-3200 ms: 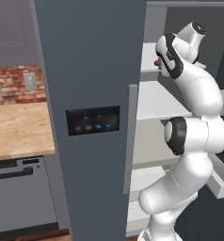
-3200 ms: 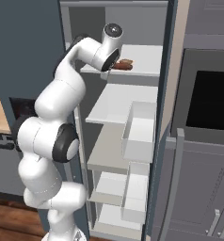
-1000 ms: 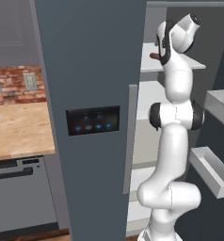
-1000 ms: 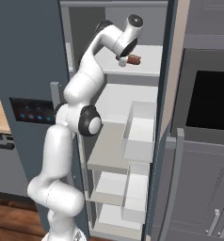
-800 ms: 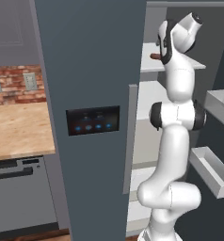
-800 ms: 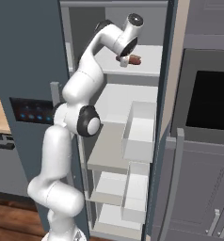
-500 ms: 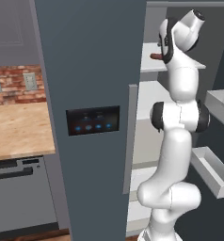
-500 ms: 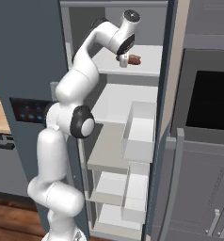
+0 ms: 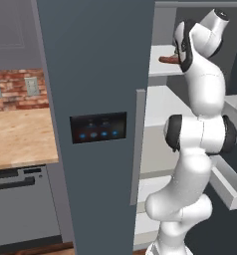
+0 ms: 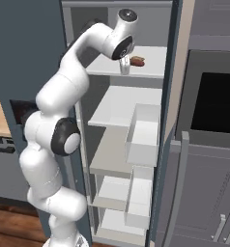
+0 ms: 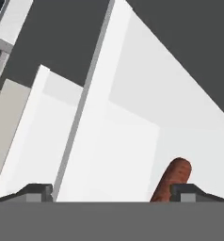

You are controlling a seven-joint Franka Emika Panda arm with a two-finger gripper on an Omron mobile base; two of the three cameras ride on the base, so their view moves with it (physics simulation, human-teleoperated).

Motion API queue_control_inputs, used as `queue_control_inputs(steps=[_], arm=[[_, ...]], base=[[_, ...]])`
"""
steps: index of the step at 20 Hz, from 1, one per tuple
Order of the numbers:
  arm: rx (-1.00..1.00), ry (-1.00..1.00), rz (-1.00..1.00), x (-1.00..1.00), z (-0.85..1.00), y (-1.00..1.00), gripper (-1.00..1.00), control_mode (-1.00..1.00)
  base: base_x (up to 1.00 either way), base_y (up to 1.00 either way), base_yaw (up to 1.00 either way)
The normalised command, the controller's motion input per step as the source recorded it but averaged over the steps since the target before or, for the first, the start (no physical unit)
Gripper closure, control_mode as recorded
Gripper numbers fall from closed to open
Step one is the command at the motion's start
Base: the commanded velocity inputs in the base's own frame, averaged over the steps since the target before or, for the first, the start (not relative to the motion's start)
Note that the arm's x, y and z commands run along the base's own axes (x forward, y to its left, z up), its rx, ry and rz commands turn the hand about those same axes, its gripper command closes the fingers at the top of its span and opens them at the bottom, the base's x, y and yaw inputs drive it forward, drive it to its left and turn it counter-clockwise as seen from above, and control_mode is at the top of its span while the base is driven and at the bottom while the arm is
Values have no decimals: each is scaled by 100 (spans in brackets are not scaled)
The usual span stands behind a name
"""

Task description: Move the sausage and scallops from the second highest shelf to the top shelf to make space. Then, place the pitcher from the counter on the cleared second highest shelf.

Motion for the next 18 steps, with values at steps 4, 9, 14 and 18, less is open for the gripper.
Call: queue_control_inputs(steps=[4, 9, 14, 18], arm=[[-6, -2, 0, -100, -3, 0, -100, -100], [-8, 0, -3, -100, 0, 18, -100, -100], [-7, 2, -16, -100, 0, 32, -100, -100], [1, 1, -40, -100, -18, 16, -100, -100]], base=[[0, 0, 0], [0, 0, 0], [0, 0, 0], [0, 0, 0]])
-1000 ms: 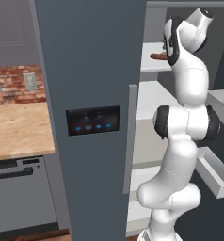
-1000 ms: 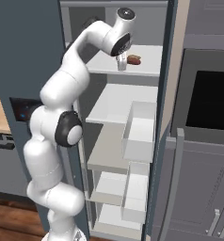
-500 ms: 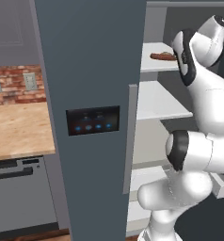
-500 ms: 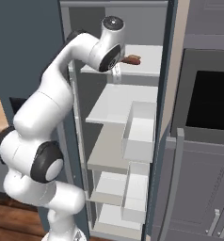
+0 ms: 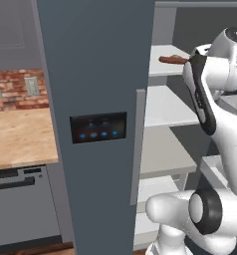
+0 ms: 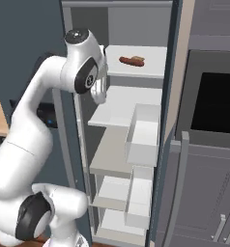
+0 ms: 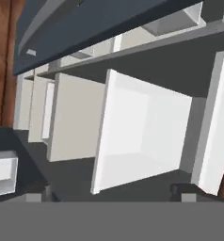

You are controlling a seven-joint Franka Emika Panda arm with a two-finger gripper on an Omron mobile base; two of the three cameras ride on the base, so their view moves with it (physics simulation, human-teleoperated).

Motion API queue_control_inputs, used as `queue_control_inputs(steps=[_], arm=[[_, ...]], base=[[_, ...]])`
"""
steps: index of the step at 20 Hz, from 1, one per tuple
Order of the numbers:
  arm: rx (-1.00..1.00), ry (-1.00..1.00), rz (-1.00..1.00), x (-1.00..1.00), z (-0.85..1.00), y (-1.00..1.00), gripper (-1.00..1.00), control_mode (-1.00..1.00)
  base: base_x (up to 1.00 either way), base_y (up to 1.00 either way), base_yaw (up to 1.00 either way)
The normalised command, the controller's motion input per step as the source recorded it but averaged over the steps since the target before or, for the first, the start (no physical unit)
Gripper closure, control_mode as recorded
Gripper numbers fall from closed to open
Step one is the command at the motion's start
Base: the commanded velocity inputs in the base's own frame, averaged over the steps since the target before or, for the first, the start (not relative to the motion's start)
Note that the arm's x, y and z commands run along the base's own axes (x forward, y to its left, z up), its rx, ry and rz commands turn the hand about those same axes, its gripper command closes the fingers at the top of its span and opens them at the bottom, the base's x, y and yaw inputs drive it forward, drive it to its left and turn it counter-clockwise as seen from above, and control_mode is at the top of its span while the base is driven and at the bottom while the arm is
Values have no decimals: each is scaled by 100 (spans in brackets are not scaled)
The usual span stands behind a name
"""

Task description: Move the sausage and scallops from the second highest shelf to the top shelf to make space. Then, place the pitcher from the counter on the cleared second highest shelf.

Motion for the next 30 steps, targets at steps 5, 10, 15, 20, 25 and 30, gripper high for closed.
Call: queue_control_inputs(steps=[5, 10, 15, 20, 25, 30], arm=[[13, -2, -52, -100, -27, 29, -100, -100], [30, -14, -54, -100, -21, 29, -100, -100], [47, -19, -50, -91, -18, 25, -100, -100], [62, -21, -40, -60, -30, 14, -100, -100], [58, -14, -34, -48, -33, 24, -100, -100], [22, -4, -31, -50, -6, 43, -100, -100]], base=[[0, 0, 0], [0, 0, 0], [0, 0, 0], [0, 0, 0], [0, 0, 0], [0, 0, 0]])
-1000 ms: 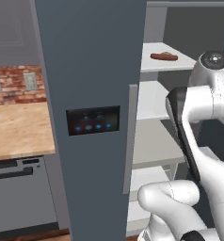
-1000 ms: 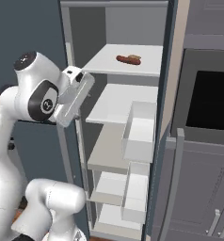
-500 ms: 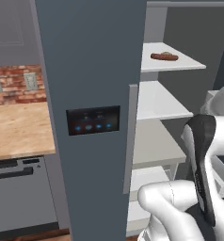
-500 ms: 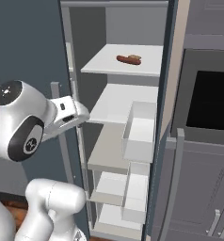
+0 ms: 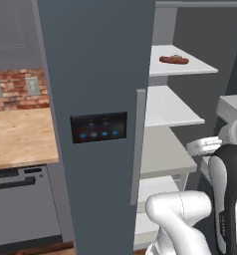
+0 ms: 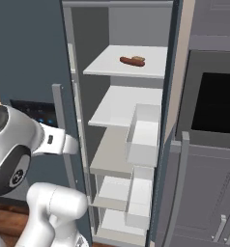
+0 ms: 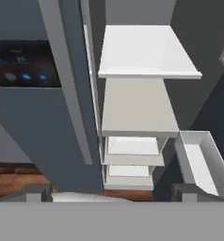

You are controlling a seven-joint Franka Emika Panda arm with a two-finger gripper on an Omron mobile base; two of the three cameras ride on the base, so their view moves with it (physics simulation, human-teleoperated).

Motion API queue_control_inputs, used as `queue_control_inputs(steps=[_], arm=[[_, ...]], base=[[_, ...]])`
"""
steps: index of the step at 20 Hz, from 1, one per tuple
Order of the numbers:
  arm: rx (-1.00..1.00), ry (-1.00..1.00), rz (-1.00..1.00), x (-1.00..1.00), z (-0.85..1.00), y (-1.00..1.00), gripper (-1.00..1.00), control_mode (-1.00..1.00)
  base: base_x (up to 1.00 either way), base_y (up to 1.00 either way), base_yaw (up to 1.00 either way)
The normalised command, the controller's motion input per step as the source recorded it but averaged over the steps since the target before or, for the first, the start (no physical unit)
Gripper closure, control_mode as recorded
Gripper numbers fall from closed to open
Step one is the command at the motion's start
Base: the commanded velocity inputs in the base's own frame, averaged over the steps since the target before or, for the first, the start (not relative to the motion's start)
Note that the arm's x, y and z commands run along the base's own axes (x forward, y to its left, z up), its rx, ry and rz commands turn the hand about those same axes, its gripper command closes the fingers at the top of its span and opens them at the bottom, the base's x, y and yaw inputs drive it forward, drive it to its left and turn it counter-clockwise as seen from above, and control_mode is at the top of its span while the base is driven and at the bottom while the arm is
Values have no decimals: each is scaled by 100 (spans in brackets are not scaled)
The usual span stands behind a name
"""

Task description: Move the sausage and scallops from the second highest shelf to the top shelf to make space. Then, place the pitcher from the counter on the cleared second highest shelf.

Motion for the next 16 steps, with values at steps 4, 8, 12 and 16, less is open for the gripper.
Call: queue_control_inputs(steps=[4, 8, 12, 16], arm=[[0, 0, -27, -3, 1, 49, -100, -100], [0, 3, -21, 0, 0, 8, -100, -100], [0, 0, -2, 0, 0, 0, -100, -100], [0, 0, 1, 0, 0, -3, -100, -100]], base=[[0, 0, 0], [0, 0, 0], [0, 0, 0], [0, 0, 0]])
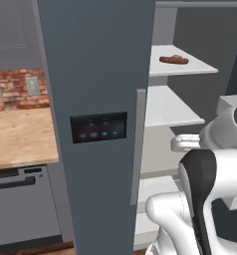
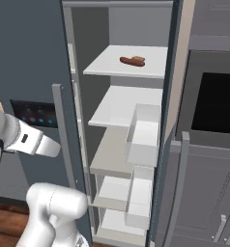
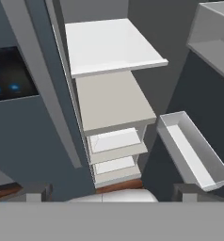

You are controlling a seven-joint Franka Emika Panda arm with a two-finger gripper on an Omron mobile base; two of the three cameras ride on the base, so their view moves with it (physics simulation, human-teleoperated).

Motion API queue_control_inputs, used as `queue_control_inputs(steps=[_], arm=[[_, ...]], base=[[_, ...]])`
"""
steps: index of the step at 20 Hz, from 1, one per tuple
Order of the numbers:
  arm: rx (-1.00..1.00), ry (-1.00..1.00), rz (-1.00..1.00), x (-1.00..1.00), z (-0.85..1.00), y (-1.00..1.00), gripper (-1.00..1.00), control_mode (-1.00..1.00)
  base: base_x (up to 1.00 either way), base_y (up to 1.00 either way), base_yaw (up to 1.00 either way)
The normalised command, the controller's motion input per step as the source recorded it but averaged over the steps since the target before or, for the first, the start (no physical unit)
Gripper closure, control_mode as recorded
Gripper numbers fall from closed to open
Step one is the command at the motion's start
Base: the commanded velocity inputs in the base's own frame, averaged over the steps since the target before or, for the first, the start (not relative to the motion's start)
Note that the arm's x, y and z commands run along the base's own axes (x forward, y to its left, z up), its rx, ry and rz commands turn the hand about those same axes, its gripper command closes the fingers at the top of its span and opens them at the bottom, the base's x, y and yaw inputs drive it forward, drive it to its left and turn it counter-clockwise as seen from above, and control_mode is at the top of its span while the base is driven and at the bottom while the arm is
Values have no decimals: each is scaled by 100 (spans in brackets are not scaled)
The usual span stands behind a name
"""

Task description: Move the sausage and scallops from the second highest shelf to the top shelf to make space. Then, place the pitcher from the counter on the cleared second highest shelf.

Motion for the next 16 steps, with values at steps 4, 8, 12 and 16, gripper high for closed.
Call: queue_control_inputs(steps=[4, 8, 12, 16], arm=[[0, 0, 0, 0, 0, -2, -100, 100], [0, 0, 0, 0, 0, 0, -100, 100], [0, 0, 0, 0, 0, 0, -100, 100], [0, 0, 0, 0, 0, 0, -100, 100]], base=[[0, -2, 0], [-2, 0, 13], [-35, 0, 36], [-51, 14, 46]])
